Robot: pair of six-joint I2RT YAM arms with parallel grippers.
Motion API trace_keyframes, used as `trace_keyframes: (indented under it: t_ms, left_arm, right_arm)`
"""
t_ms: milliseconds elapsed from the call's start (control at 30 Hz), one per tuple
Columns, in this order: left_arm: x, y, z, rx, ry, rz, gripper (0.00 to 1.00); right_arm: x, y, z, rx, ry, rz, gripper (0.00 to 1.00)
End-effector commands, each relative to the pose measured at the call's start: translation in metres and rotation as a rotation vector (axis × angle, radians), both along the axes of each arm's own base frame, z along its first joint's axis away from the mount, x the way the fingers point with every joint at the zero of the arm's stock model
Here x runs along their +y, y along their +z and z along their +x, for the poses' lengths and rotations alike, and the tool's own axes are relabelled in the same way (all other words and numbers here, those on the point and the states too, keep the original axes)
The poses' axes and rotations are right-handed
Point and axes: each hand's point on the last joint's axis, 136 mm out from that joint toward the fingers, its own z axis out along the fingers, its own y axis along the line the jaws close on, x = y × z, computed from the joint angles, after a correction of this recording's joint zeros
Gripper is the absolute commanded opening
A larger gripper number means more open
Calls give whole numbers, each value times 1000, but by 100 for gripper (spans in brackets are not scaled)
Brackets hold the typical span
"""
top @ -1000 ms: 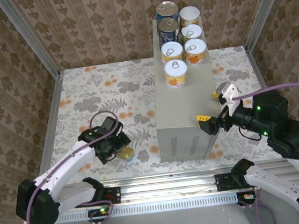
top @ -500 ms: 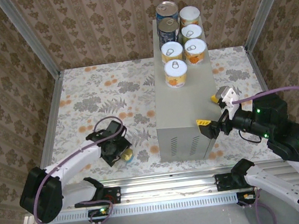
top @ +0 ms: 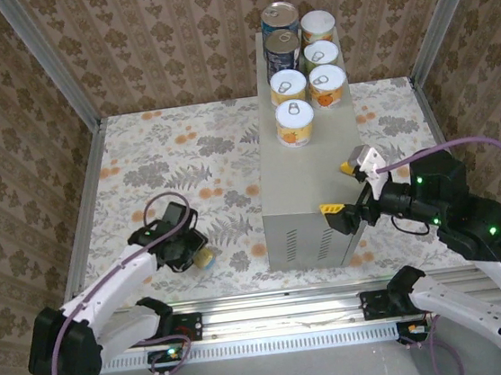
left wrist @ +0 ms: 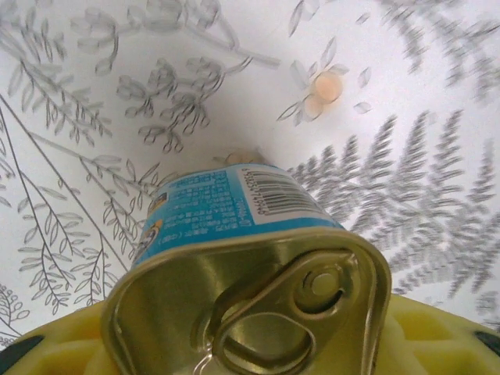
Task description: Place and organize the canned foods onto the counter
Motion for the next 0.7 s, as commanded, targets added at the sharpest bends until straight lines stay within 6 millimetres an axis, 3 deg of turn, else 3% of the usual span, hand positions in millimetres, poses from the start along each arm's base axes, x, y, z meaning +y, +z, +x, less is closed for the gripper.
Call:
trace_keyframes:
  t_ms: [0,133,333,467,667]
  left_arm:
    - [3,45,21,-126,-62,-8,28]
    - [13,85,38,-227,-86,-27,29]
    - [13,151,64,-376,-171,-95,29]
    - [10,189,77,-470,-206,-135,29]
    - [-3,228,91,-562,-233,-241,27]
  right_arm:
    - [11,20,-7,-72,76,18,100]
    - [24,26,-16,-114,155,-15,100]
    - [52,41,-27,-210,239,-35,100]
    - [82,45,-22,-282,241,-105,100]
    - [135,57,-8,-429,177,-138,100]
